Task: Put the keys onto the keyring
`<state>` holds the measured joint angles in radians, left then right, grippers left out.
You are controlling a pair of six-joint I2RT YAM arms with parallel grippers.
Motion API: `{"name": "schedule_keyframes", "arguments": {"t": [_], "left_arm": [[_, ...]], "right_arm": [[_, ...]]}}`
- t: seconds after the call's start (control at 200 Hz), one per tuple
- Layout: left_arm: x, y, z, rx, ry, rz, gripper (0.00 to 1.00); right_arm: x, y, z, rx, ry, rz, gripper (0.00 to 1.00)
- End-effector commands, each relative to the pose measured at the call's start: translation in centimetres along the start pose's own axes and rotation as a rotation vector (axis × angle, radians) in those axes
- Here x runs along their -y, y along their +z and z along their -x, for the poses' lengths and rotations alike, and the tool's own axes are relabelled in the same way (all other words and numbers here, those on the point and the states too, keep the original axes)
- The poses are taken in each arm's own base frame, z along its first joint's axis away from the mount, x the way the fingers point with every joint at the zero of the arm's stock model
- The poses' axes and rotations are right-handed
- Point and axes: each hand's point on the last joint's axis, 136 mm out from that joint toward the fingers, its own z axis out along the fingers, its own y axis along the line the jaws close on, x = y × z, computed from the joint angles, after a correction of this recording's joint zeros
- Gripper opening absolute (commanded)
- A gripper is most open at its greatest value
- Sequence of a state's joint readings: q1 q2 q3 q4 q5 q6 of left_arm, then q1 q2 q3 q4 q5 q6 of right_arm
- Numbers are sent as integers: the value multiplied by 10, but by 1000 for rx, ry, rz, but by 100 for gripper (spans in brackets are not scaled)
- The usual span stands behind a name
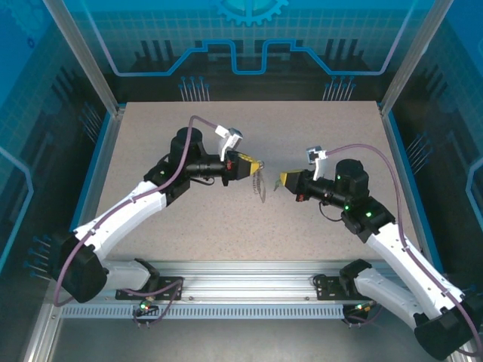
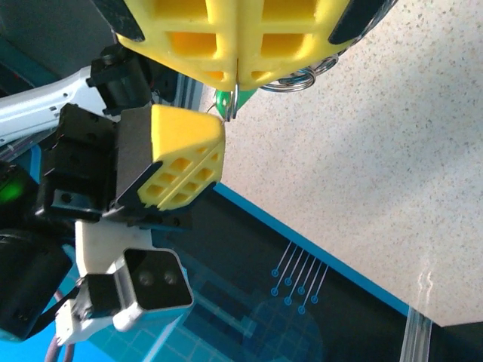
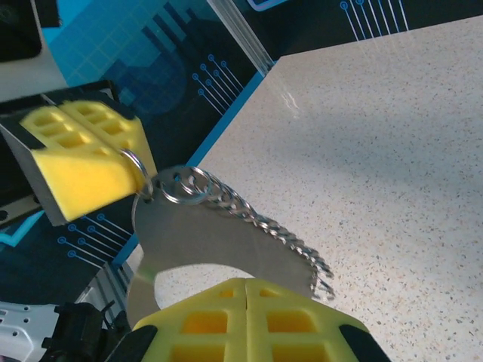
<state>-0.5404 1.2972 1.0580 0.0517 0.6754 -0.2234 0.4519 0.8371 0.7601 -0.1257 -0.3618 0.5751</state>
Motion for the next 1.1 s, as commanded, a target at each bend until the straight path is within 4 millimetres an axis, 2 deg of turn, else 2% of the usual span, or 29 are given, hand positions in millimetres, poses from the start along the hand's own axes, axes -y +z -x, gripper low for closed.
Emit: {"name": "schedule_keyframes", "arguments": {"t": [0.0, 0.625, 1.095], "left_arm": [[3, 2, 5, -10, 60, 12, 0], [15, 14, -5, -65, 177, 31, 0], [14, 17, -8, -78, 199, 63, 0]], "right_arm": [[-20, -9, 21, 69, -43, 67, 0], [-51, -1, 42, 93, -82, 149, 0], [-55, 17, 32, 40, -75, 171, 0]]}}
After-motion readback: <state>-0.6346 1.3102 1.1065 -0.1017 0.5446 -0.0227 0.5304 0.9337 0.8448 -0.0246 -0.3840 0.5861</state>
